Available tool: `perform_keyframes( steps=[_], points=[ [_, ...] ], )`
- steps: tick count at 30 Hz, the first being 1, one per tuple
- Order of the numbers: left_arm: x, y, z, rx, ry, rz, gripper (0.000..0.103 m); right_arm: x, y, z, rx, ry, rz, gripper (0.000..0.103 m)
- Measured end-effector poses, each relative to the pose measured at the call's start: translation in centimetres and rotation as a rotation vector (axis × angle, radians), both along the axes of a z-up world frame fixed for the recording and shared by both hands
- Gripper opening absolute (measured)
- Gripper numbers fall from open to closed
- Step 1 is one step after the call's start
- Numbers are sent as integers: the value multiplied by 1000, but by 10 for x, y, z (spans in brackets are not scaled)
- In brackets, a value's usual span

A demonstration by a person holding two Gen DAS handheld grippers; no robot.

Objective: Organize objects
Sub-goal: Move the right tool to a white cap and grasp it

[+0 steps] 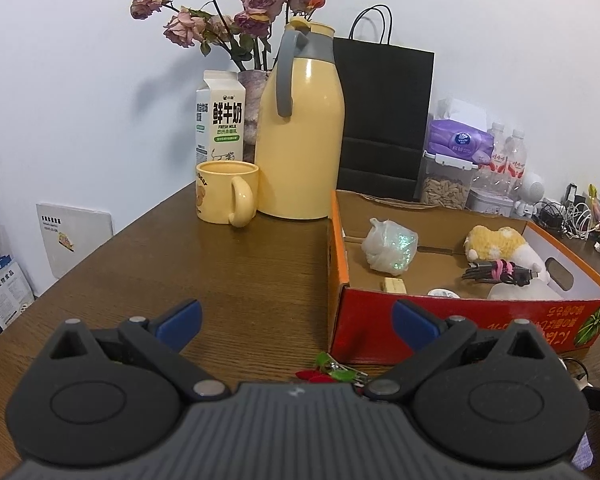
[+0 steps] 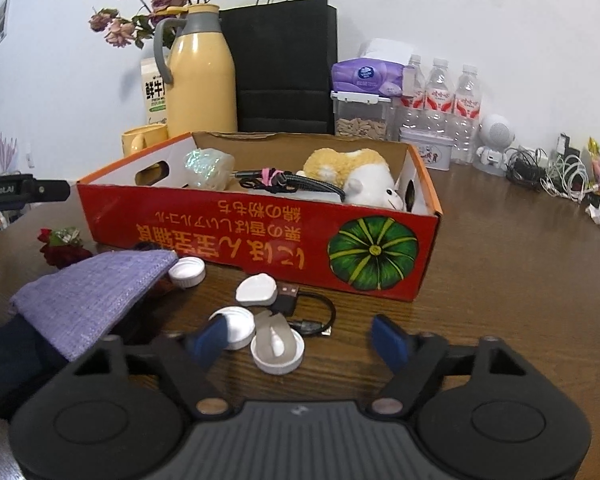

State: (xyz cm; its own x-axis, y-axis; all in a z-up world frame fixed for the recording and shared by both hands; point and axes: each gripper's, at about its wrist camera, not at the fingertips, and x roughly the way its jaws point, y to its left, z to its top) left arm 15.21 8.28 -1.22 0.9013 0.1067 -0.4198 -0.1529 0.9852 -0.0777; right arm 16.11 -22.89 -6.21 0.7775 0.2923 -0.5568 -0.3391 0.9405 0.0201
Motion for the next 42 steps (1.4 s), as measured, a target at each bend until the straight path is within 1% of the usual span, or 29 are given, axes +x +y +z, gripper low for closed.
perform_keyframes(
  steps=[1, 2, 3, 7, 9, 10, 16, 22, 28, 29, 33, 35, 42],
  points=[
    [0, 0, 0, 0, 0, 0, 103, 0, -1, 0, 8, 3, 2, 61],
    [0, 0, 0, 0, 0, 1, 103, 0, -2, 0, 15, 9, 8, 50],
    [0, 0, 0, 0, 0, 0, 103, 0, -2, -1, 19, 15, 16, 43],
    [0, 0, -1, 0, 1, 2, 103, -3, 2, 0, 20, 16, 46, 36],
    [1, 0, -2, 1, 7, 5, 103, -3, 3, 0, 21, 18, 53, 29],
    [1, 0, -2, 2, 10, 7, 103, -3, 3, 0, 23, 19, 55, 27],
    [3, 0, -3, 3, 15, 14, 103, -5, 3, 1, 26, 11, 65, 27],
    [2, 0, -4, 3, 20, 17, 103, -4, 2, 1, 26, 14, 50, 27],
    [3, 0, -3, 2, 19, 16, 103, -9, 4, 3, 23, -11, 62, 27],
    [3, 0, -3, 2, 19, 16, 103, -9, 4, 3, 23, -7, 67, 26],
    [3, 0, -4, 3, 18, 16, 103, -8, 5, 1, 24, 9, 67, 11],
    [2, 1, -3, 2, 19, 15, 103, -8, 4, 1, 32, 11, 65, 6],
    [3, 1, -3, 4, 27, 16, 103, -12, -4, 4, 78, -19, 49, 5]
  ],
)
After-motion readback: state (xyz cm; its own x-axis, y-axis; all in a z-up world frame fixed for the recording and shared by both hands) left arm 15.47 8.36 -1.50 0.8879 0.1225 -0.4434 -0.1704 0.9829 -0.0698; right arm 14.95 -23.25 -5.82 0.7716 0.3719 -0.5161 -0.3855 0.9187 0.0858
